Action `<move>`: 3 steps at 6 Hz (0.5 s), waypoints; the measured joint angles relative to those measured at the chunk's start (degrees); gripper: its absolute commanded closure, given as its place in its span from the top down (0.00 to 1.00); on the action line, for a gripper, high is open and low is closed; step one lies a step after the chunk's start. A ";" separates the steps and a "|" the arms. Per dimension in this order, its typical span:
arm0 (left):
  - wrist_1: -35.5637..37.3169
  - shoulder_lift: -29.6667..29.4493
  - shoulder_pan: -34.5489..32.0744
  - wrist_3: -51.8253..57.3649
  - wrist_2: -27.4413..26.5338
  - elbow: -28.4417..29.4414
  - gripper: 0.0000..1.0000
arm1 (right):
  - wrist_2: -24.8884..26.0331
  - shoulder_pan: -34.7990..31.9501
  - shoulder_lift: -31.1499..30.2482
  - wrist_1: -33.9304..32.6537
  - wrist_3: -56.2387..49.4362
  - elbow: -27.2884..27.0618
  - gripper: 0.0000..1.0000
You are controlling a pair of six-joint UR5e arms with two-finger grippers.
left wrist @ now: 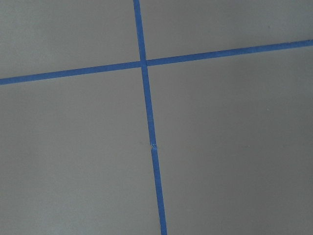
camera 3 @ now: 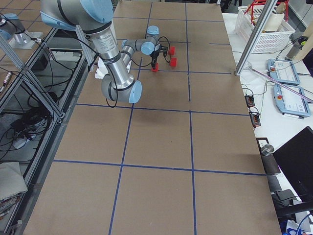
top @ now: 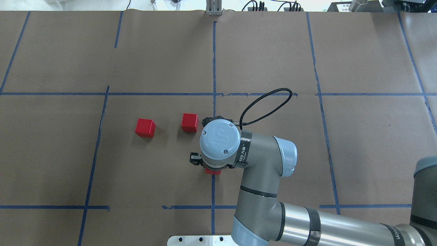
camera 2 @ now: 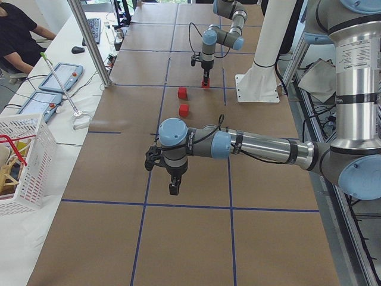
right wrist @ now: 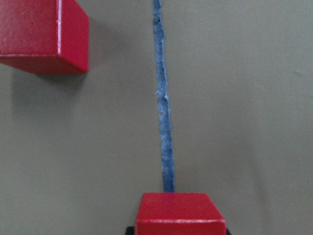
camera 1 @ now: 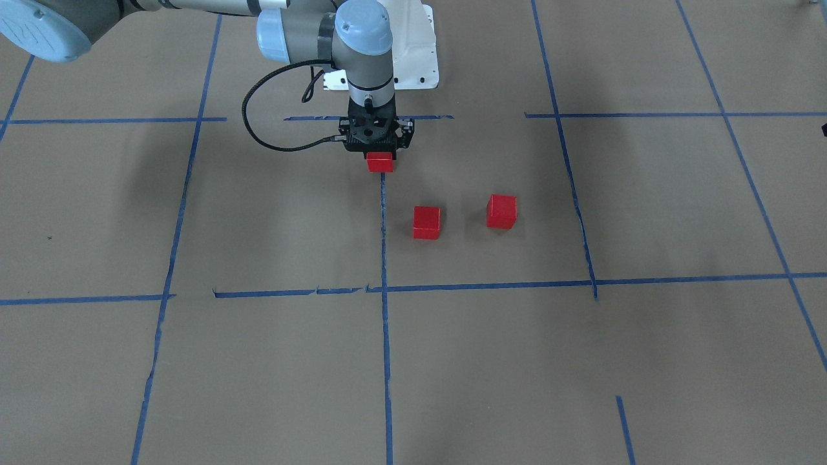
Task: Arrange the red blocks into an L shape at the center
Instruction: 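Carry the red cube with the right gripper toward the table center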
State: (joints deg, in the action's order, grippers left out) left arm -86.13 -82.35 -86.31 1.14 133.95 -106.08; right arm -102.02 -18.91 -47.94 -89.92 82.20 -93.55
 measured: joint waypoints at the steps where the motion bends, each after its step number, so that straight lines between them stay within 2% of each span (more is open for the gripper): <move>1: 0.00 0.00 0.00 0.00 0.02 0.00 1.00 | 0.16 0.09 0.11 0.00 -0.02 0.22 0.02; 2: 0.00 0.00 0.00 0.00 0.04 -0.01 1.00 | 0.41 0.18 0.29 0.00 -0.02 0.47 0.03; 3: 0.00 0.04 0.00 0.00 0.02 0.01 1.00 | 0.60 0.23 0.32 0.01 -0.02 0.56 0.13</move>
State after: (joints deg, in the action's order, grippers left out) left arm -86.13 -82.32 -86.31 1.14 133.96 -106.07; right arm -101.43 -18.68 -47.62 -89.91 82.18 -92.99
